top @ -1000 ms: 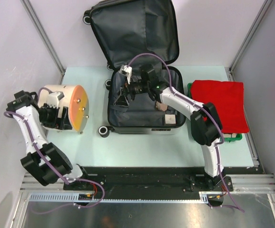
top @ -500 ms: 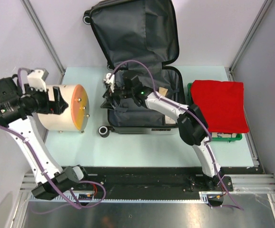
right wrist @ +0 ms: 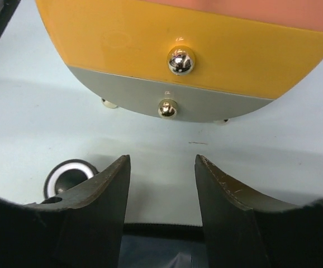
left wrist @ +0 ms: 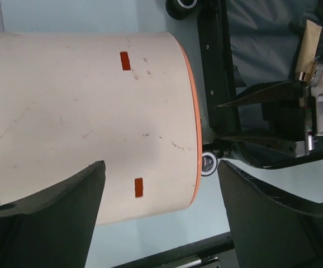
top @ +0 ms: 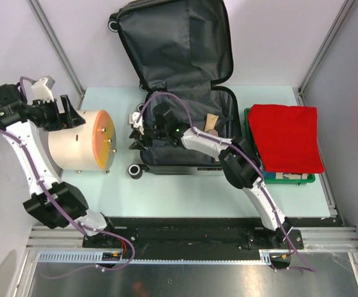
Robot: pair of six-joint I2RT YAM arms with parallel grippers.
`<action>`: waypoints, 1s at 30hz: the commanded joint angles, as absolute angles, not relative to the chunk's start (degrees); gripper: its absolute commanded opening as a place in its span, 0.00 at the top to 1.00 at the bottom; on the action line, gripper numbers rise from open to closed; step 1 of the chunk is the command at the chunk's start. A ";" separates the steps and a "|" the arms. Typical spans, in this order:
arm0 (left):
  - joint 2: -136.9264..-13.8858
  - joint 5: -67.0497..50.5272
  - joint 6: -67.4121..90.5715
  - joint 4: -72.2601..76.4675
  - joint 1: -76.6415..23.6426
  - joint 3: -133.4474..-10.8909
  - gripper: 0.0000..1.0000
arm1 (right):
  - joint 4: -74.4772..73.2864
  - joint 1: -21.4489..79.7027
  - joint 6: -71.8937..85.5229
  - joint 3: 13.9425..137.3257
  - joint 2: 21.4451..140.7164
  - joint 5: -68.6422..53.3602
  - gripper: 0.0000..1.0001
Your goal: Open, take out, and arrange the luggage
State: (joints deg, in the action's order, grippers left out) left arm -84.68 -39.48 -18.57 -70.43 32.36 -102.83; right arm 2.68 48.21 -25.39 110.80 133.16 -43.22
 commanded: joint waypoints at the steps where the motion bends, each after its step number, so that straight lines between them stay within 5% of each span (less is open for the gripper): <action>1: -84.20 -41.31 -16.17 -67.68 31.99 -102.22 0.14 | 13.00 50.27 -24.97 112.93 137.19 -43.95 0.47; 22: -80.51 -40.07 -16.87 -64.07 31.99 -92.98 0.14 | 0.88 54.75 -30.06 131.83 151.34 -33.31 0.48; 30: -84.37 -41.57 -15.38 -64.16 31.99 -103.09 0.11 | -6.24 55.81 -33.65 127.89 142.92 -31.81 0.40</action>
